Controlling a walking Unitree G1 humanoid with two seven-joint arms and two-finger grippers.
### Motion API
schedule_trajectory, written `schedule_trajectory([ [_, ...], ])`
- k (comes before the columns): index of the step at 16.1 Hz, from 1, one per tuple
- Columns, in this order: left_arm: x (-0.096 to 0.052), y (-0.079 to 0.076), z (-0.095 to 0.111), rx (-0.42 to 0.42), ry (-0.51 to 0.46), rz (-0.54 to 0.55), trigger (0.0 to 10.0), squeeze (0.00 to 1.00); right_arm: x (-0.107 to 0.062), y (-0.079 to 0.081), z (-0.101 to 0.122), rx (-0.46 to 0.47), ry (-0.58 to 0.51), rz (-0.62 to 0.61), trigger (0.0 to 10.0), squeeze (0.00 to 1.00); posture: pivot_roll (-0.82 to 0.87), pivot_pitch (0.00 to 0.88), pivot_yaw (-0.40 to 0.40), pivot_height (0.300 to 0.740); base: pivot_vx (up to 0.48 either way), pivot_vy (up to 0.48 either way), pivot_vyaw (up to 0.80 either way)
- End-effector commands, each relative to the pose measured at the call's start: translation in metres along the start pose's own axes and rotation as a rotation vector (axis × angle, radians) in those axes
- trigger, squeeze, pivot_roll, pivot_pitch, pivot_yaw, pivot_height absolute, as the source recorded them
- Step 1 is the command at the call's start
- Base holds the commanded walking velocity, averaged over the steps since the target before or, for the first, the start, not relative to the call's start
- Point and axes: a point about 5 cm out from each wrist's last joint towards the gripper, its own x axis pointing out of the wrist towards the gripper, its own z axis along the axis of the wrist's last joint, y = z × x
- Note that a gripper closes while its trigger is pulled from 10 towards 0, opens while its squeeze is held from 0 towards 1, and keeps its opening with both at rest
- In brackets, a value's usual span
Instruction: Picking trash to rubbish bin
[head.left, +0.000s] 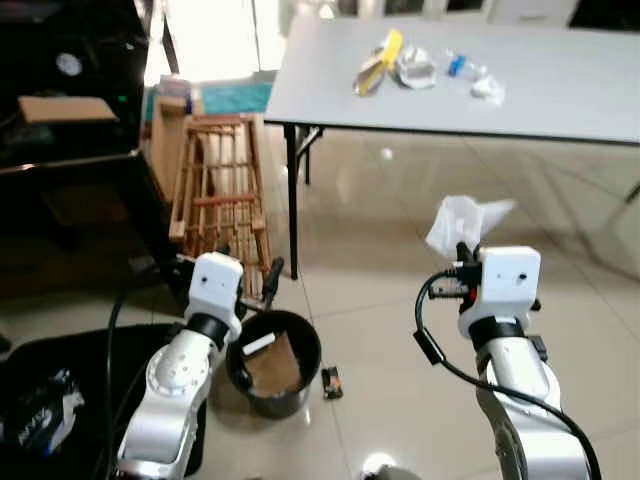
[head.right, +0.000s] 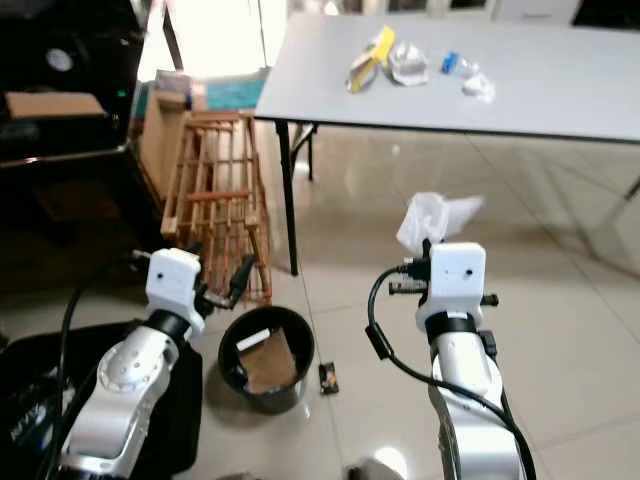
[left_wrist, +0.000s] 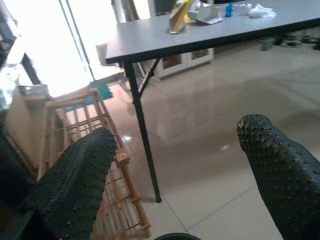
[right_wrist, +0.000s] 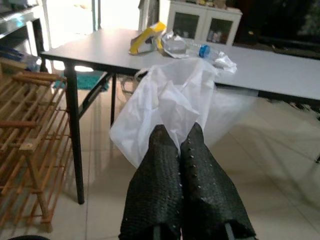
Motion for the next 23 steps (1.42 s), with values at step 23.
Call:
schedule_trajectory([
  [23, 0.002, -0.004, 0.0037, -0.012, -0.03, -0.03, 10.0, 0.0, -0.0008, 0.0004, -0.0009, -0.02, 0.002, 0.008, 10.0, 0.0, -0.02, 0.097, 0.031, 0.74, 0.094, 0.0, 0.27],
])
